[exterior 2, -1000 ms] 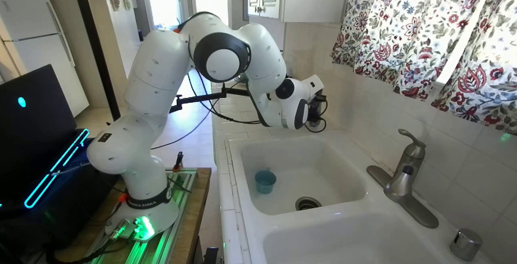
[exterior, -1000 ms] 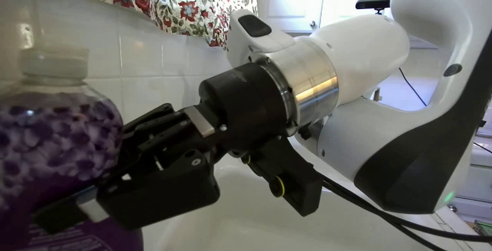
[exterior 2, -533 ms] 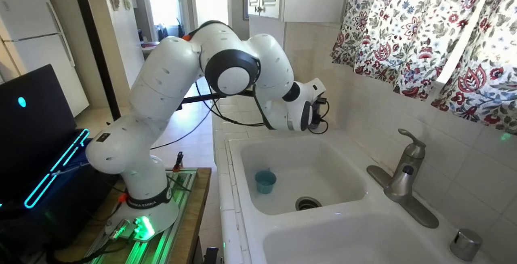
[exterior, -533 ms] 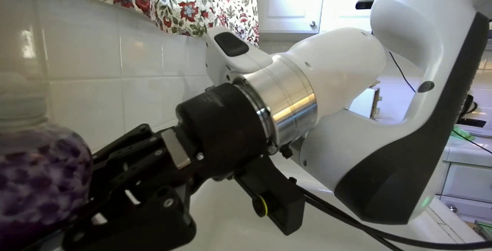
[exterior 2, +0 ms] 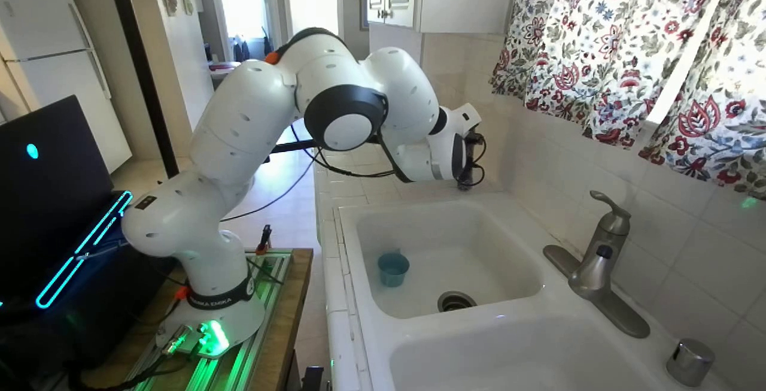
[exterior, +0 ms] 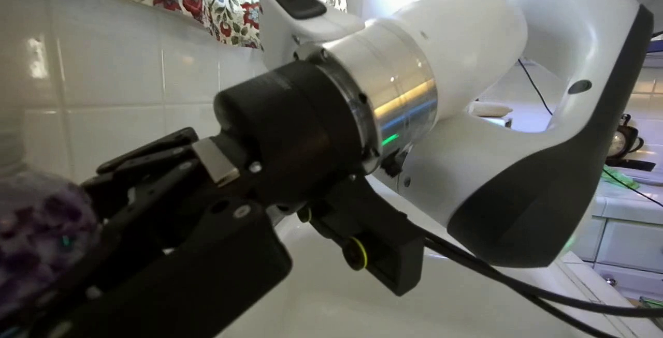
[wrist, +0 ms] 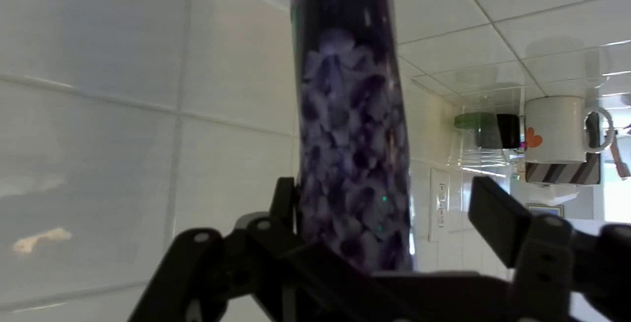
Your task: Pour the soap into the sink
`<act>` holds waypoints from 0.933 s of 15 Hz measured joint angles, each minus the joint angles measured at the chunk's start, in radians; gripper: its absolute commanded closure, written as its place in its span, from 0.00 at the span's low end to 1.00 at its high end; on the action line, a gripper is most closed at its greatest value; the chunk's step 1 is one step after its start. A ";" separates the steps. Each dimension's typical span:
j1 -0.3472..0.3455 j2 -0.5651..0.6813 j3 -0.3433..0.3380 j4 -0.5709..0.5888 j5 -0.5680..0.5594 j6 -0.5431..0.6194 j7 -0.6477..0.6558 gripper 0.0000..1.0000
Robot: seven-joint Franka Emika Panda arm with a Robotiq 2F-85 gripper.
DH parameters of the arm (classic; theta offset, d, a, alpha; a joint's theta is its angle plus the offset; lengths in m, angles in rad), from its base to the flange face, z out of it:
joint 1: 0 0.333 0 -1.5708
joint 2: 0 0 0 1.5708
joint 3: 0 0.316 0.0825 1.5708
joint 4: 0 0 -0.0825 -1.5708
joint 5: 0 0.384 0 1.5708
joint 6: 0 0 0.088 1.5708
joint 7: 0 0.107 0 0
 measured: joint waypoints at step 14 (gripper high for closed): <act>-0.701 -0.001 0.772 -0.176 0.480 -0.841 -0.333 0.00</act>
